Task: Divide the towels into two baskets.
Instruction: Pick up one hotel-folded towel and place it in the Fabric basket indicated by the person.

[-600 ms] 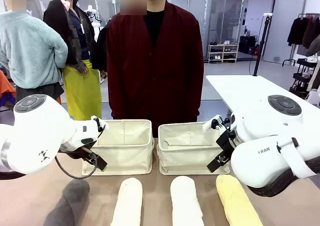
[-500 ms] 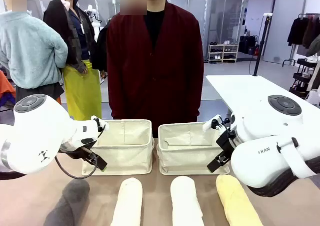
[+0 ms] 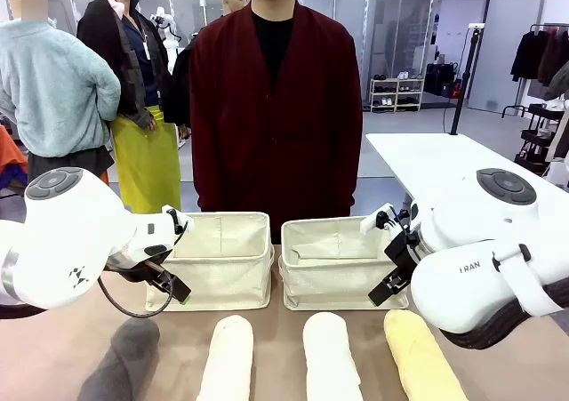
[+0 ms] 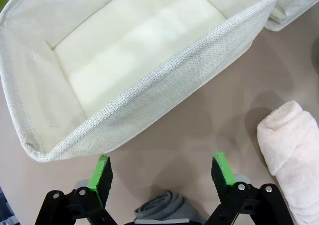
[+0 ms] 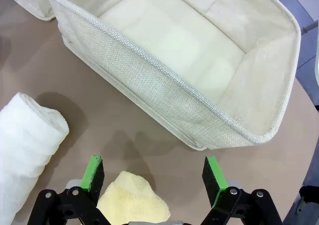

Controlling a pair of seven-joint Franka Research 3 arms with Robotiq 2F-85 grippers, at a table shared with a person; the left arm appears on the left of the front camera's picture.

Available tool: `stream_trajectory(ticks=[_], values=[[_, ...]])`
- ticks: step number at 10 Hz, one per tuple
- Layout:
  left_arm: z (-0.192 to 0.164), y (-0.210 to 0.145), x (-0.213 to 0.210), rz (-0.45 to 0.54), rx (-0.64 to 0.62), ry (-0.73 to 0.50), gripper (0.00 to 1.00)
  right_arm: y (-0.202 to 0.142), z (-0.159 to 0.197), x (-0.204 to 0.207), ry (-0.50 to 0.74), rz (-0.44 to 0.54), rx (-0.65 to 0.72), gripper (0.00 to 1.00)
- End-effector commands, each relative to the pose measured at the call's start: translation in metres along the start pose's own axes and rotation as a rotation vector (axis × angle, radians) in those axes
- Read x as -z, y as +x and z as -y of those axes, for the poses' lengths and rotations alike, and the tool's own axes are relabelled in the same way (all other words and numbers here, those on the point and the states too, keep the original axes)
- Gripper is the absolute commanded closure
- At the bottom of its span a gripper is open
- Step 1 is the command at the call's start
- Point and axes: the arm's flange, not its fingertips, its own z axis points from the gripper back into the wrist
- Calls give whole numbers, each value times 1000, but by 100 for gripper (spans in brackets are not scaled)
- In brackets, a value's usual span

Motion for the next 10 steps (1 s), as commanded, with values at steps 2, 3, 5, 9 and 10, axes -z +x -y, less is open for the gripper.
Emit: stream_trajectory(ticks=[2, 3, 5, 9, 10], values=[[-1, 0, 0, 0, -1, 0, 0, 0, 0, 0, 1, 0, 1, 0], [-1, 0, 0, 0, -1, 0, 0, 0, 0, 0, 1, 0, 1, 0], [-1, 0, 0, 0, -1, 0, 0, 0, 0, 0, 1, 0, 1, 0], [-33, 18, -30, -61, -115, -301, 0, 31, 28, -26, 154, 21, 94, 0], [-46, 20, -41, -58, -127, -337, 0, 36, 39, -32, 257, 31, 136, 0]])
